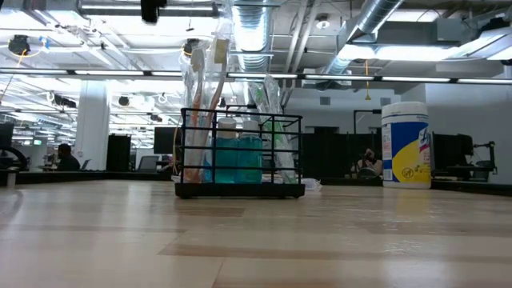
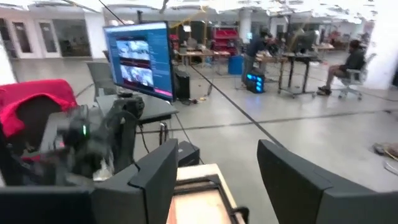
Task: Pick & Place toothbrushing station
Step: Put the bottom purple toothbrush into the mesh organizer
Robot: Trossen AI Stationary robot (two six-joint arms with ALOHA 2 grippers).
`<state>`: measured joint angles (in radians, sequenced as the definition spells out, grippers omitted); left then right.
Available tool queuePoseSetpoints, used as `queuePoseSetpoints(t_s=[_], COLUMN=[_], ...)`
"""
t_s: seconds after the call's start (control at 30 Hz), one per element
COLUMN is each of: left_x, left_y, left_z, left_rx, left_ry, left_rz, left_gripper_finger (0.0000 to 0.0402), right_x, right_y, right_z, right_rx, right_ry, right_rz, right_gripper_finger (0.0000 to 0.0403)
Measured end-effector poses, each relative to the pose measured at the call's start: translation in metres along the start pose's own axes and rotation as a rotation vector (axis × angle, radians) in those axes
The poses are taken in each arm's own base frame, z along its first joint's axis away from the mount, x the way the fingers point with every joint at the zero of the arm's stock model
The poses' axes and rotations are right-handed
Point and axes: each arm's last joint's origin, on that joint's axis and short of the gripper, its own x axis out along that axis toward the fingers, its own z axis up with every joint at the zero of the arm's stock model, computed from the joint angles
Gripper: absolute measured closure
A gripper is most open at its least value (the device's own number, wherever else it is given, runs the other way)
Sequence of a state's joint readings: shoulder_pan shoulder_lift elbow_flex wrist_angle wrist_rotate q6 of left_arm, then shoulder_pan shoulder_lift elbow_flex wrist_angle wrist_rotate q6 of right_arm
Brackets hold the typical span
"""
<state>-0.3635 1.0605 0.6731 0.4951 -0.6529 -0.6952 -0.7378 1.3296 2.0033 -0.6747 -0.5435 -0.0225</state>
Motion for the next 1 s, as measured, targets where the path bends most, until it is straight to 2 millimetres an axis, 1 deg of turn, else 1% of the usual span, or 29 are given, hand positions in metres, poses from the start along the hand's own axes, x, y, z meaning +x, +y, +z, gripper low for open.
queuePoseSetpoints(t_s=[0.07, 0.13, 0.2, 0.27, 0.37, 0.43, 0.53, 0.6, 0.67, 0.77, 0.83, 1.0], left_x=[-0.011, -0.023, -0.034, -0.044, -0.054, -0.058, -0.063, -0.065, -0.065, -0.063, -0.062, -0.060], left_y=[-0.006, -0.009, -0.012, -0.015, -0.019, -0.021, -0.021, -0.020, -0.020, -0.018, -0.016, -0.013], left_z=[0.026, 0.049, 0.070, 0.087, 0.105, 0.114, 0.121, 0.123, 0.123, 0.120, 0.116, 0.112], left_rx=[0.025, 0.051, 0.101, 0.163, 0.258, 0.308, 0.359, 0.363, 0.369, 0.383, 0.383, 0.354], left_ry=[-0.103, -0.195, -0.264, -0.319, -0.383, -0.409, -0.427, -0.430, -0.422, -0.394, -0.366, -0.327], left_rz=[-0.049, -0.085, -0.100, -0.105, -0.095, -0.079, -0.052, -0.045, -0.038, -0.014, 0.002, 0.032], left_gripper_finger=[0.0104, 0.0112, 0.0120, 0.0131, 0.0147, 0.0157, 0.0169, 0.0174, 0.0178, 0.0181, 0.0181, 0.0179], right_x=[0.002, 0.005, 0.015, 0.026, 0.049, 0.065, 0.087, 0.098, 0.106, 0.118, 0.124, 0.142], right_y=[-0.005, -0.010, -0.019, -0.027, -0.041, -0.053, -0.073, -0.079, -0.082, -0.078, -0.076, -0.068], right_z=[-0.005, -0.017, -0.036, -0.058, -0.090, -0.117, -0.169, -0.203, -0.236, -0.283, -0.306, -0.340], right_rx=[0.003, -0.001, -0.017, -0.001, 0.040, 0.066, 0.152, 0.214, 0.272, 0.344, 0.368, 0.392], right_ry=[0.040, 0.143, 0.303, 0.478, 0.670, 0.781, 0.938, 1.030, 1.113, 1.198, 1.220, 1.234], right_rz=[-0.030, -0.093, -0.147, -0.162, -0.123, -0.106, -0.058, -0.021, 0.009, 0.069, 0.076, 0.086], right_gripper_finger=[0.0196, 0.0201, 0.0206, 0.0213, 0.0222, 0.0226, 0.0229, 0.0229, 0.0228, 0.0223, 0.0221, 0.0217])
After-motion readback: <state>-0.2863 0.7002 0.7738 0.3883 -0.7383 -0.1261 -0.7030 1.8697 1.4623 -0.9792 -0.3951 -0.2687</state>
